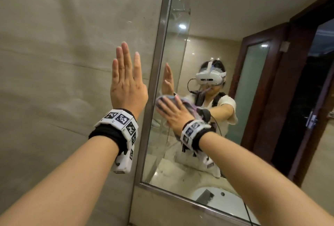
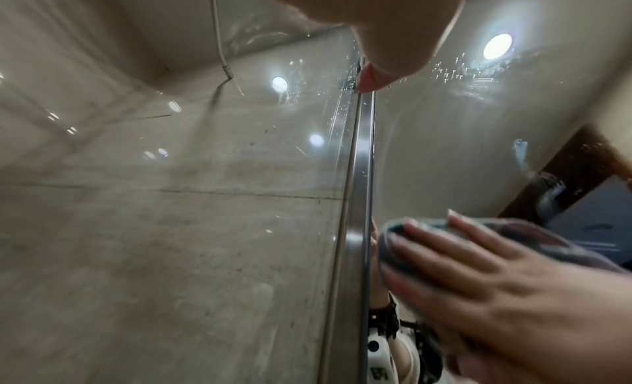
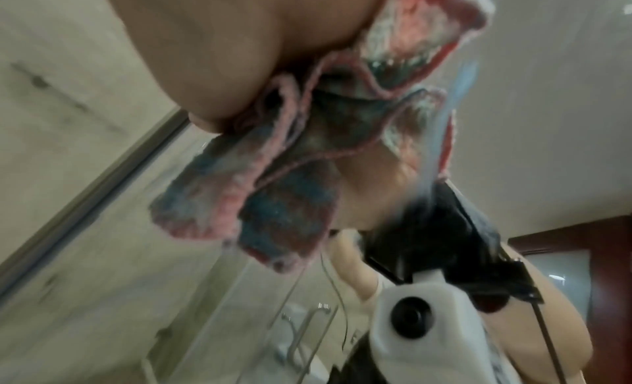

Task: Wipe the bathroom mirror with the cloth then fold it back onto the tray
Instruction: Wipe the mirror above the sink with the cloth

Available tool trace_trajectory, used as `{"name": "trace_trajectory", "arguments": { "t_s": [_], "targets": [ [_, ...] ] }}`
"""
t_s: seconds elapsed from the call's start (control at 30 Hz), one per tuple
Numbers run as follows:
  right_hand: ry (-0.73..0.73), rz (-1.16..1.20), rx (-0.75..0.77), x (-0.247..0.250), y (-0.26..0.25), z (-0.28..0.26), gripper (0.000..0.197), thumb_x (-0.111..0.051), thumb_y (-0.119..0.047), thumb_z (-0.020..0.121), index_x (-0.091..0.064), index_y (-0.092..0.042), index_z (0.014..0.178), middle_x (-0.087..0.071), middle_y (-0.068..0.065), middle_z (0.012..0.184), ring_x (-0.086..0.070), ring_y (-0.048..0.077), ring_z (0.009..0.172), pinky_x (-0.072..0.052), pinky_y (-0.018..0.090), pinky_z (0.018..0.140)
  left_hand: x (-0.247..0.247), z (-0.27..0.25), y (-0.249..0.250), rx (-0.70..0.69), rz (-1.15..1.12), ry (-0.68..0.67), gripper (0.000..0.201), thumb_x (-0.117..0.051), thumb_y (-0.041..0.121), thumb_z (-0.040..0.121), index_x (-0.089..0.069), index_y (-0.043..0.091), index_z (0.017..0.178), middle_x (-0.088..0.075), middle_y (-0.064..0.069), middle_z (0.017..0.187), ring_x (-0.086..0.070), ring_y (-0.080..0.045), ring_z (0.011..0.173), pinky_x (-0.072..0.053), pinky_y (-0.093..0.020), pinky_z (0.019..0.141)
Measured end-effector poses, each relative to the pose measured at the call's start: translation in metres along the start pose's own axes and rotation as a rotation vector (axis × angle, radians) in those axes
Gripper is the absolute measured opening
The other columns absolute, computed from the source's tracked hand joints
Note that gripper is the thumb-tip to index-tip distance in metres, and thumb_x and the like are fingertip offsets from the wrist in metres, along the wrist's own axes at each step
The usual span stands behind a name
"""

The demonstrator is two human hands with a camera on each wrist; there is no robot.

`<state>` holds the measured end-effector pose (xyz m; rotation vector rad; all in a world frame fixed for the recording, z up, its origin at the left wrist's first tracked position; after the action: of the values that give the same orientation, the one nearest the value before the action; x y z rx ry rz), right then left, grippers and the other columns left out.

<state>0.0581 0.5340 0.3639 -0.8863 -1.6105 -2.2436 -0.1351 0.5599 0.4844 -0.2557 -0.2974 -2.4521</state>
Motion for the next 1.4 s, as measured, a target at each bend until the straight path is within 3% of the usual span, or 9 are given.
{"name": "trace_trajectory", "arguments": {
  "t_s": [0.1, 0.2, 0.47, 0.73, 0.9, 0.97, 1.07, 1.3, 1.4],
  "targets": [
    [-0.030, -0.117, 0.114, -0.025, -0.013, -0.005, 0.061, -0.032, -0.037, 0.081, -0.041, -0.022, 0.139, -0.042, 0.003, 0.148, -0.034, 0.025, 0.138, 0.010, 0.049, 0.114, -0.004, -0.003, 0.000, -0.013, 0.026, -0.030, 0.071, -0.044, 0.012, 0.085, -0.012, 0.007, 0.148, -0.006, -0.023, 0.155, -0.005, -0.032, 0.145, 0.013, -0.034, 0.112],
    [0.080, -0.145, 0.213, 0.008, 0.018, -0.007, 0.069, -0.047, -0.031, 0.086, -0.017, -0.023, 0.148, -0.013, 0.003, 0.159, -0.006, 0.023, 0.145, 0.015, 0.046, 0.115, -0.004, -0.001, -0.001, 0.038, -0.014, -0.032, 0.073, -0.044, 0.011, 0.084, -0.012, 0.007, 0.149, -0.005, -0.021, 0.156, -0.004, -0.030, 0.145, 0.013, -0.034, 0.112],
    [0.266, 0.172, -0.506, 0.082, 0.219, -0.063, 0.060, -0.027, -0.034, 0.100, 0.006, -0.026, 0.149, 0.014, 0.003, 0.159, 0.015, 0.024, 0.146, 0.012, 0.050, 0.114, -0.008, -0.004, -0.001, 0.034, -0.050, -0.049, 0.074, -0.044, 0.010, 0.084, -0.009, 0.009, 0.150, 0.000, -0.021, 0.156, 0.001, -0.030, 0.145, 0.022, -0.030, 0.111],
    [0.274, 0.171, -0.412, 0.018, 0.131, -0.073, 0.066, -0.031, -0.033, 0.098, 0.011, -0.024, 0.148, 0.023, 0.001, 0.154, 0.020, 0.025, 0.143, 0.022, 0.050, 0.111, -0.013, -0.009, 0.000, 0.032, -0.072, -0.058, 0.075, -0.045, 0.008, 0.084, -0.010, 0.008, 0.149, 0.000, -0.020, 0.156, 0.002, -0.030, 0.145, 0.020, -0.031, 0.112],
    [0.247, 0.063, -0.178, -0.035, 0.051, -0.080, 0.072, -0.050, -0.028, 0.086, -0.015, -0.018, 0.147, -0.024, 0.007, 0.156, 0.005, 0.029, 0.146, 0.013, 0.052, 0.112, -0.017, -0.021, -0.001, 0.029, -0.098, -0.090, 0.075, -0.045, 0.010, 0.083, -0.011, 0.009, 0.150, -0.001, -0.019, 0.156, 0.000, -0.030, 0.145, 0.007, -0.035, 0.115],
    [0.245, 0.026, -0.116, -0.049, 0.027, -0.082, 0.066, -0.043, -0.030, 0.084, -0.020, -0.019, 0.146, -0.030, 0.006, 0.153, 0.015, 0.027, 0.145, 0.011, 0.051, 0.113, -0.019, -0.028, -0.002, 0.036, -0.114, -0.096, 0.075, -0.045, 0.010, 0.083, -0.012, 0.008, 0.149, -0.003, -0.020, 0.156, -0.001, -0.030, 0.145, 0.005, -0.036, 0.116],
    [0.184, 0.003, -0.014, -0.070, -0.009, -0.086, 0.063, -0.034, -0.032, 0.082, -0.026, -0.019, 0.143, -0.036, 0.003, 0.150, -0.008, 0.029, 0.143, 0.014, 0.050, 0.114, -0.023, -0.036, -0.001, 0.020, -0.112, -0.089, 0.074, -0.046, 0.009, 0.082, -0.013, 0.007, 0.149, -0.005, -0.020, 0.156, -0.003, -0.031, 0.145, 0.004, -0.036, 0.116],
    [0.170, 0.043, 0.130, -0.065, 0.006, -0.087, 0.065, -0.037, -0.033, 0.086, -0.019, -0.021, 0.147, -0.019, 0.003, 0.157, 0.020, 0.017, 0.144, 0.008, 0.049, 0.114, -0.041, -0.064, -0.003, 0.006, -0.082, -0.124, 0.074, -0.048, 0.007, 0.083, -0.014, 0.007, 0.149, -0.006, -0.021, 0.156, -0.005, -0.030, 0.145, 0.019, -0.029, 0.112],
    [0.182, 0.092, -0.051, -0.028, 0.070, -0.082, 0.069, -0.039, -0.031, 0.093, 0.001, -0.029, 0.149, 0.013, -0.004, 0.155, 0.022, 0.016, 0.141, 0.013, 0.050, 0.115, -0.048, -0.075, -0.005, -0.005, -0.066, -0.153, 0.074, -0.051, 0.007, 0.083, -0.015, 0.005, 0.148, -0.007, -0.021, 0.156, -0.006, -0.030, 0.145, 0.023, -0.027, 0.111]
  ]
}}
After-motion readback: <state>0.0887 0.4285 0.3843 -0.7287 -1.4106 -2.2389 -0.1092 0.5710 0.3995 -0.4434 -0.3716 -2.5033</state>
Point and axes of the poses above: each hand's wrist, its own z-axis towards the middle knuckle, its own x-axis out of the back of the hand, y = z × x, the point moved 10 cm from there along z, towards the middle knuckle
